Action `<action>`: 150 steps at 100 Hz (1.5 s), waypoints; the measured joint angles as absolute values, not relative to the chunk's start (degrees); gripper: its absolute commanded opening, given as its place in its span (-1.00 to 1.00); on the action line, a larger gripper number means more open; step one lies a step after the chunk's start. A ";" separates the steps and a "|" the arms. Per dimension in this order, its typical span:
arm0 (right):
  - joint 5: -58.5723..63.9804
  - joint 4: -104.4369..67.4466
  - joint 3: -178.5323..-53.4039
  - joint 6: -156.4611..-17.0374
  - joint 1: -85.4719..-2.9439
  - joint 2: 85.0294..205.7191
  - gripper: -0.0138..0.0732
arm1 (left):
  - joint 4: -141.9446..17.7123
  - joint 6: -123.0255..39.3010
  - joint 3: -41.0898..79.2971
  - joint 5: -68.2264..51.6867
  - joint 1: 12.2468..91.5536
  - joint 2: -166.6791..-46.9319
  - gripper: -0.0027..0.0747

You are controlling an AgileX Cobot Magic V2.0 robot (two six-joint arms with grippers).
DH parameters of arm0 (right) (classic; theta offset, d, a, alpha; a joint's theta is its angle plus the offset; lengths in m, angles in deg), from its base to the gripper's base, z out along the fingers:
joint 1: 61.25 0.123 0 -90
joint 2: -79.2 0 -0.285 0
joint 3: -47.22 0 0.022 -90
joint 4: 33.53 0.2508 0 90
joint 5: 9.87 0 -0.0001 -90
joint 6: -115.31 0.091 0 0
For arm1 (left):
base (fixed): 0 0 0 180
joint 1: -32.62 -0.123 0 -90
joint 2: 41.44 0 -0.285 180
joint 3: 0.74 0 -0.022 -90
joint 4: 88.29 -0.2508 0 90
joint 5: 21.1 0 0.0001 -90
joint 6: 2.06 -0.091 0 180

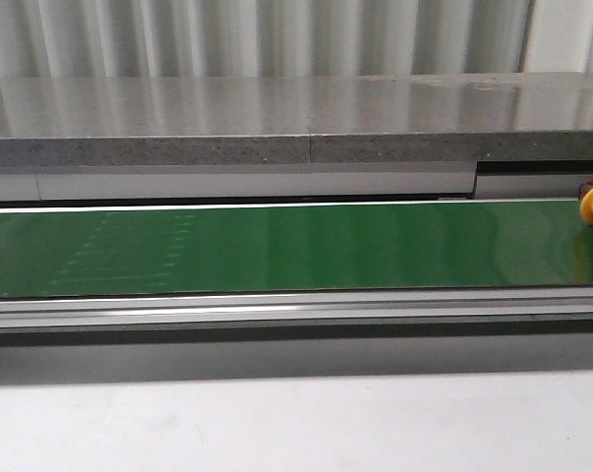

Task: Move button from right to left
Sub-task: 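Place the button on the conveyor belt end and release it, then let the belt carry the button toward the left gripper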

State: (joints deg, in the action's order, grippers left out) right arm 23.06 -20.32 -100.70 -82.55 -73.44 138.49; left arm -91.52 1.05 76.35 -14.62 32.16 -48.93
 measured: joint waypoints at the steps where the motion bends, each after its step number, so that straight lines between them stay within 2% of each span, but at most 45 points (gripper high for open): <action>1: 23.06 -20.32 -100.39 -82.66 -73.44 138.02 0.80 | -91.52 1.05 76.35 -14.62 32.16 -48.93 -0.98; 16: 24.48 -20.32 -94.13 -82.64 -73.44 127.54 0.78 | -91.52 1.05 76.35 -14.62 32.16 -48.93 -0.98; 25: 25.72 -20.32 -90.94 -82.67 -73.44 121.88 0.61 | -91.52 1.05 76.35 -14.62 32.16 -48.93 -0.98; 35: 26.42 -20.32 -88.50 -82.67 -73.44 115.54 0.24 | -91.52 1.05 76.35 -14.62 32.16 -48.93 -0.98; 47: 26.95 -20.32 -87.27 -82.80 -73.44 110.46 -0.39 | -91.52 1.05 76.35 -14.62 32.16 -48.93 -0.98; 58: 27.42 -20.11 -87.18 -82.80 -73.44 108.41 -0.85 | -91.52 1.05 76.35 -14.62 32.16 -48.93 -0.98; 150: 27.92 -20.04 -87.05 -82.90 -73.44 108.16 -0.84 | -91.52 1.05 76.35 -14.62 32.16 -48.93 -0.98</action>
